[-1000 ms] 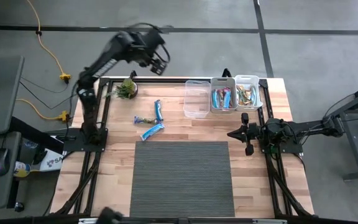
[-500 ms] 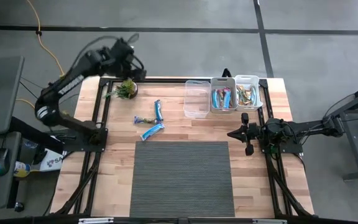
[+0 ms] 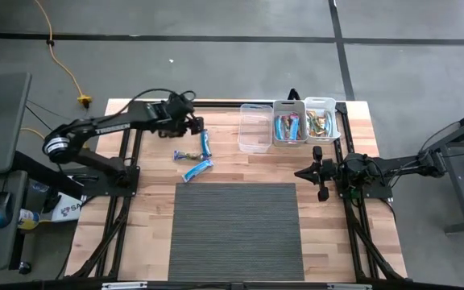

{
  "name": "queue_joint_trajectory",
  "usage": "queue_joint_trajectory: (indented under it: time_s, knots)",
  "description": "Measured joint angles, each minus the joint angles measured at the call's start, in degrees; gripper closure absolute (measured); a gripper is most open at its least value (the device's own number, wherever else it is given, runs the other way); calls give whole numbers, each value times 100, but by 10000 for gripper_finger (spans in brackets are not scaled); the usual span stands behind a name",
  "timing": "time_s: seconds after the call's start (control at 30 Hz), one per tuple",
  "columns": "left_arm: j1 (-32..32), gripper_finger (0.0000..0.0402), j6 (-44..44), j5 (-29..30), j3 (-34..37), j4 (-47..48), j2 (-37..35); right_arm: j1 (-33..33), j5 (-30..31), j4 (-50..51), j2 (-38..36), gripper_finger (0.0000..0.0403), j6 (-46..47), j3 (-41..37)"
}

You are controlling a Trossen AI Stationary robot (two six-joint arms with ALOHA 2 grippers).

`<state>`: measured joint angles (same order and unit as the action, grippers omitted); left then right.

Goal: Pick and place Granola Bars by type
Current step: Put the blue granola bar into the transparent bin

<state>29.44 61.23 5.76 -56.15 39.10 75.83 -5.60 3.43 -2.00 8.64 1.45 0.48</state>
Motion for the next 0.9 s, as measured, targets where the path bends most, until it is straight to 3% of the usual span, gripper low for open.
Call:
queue_joint_trajectory:
  time_s: [0.1, 0.4, 0.9]
  knots:
    - [16, 133, 360, -144, 190, -370, 192, 0, 1, 0, 0, 402, -1, -1]
    - [16, 133, 365, -367, 230, -1347, 898, 2, 2, 0, 1, 402, 0, -1]
    - [14, 133, 368, -622, 39, -1392, 1787, -1, 2, 0, 1, 402, 0, -1]
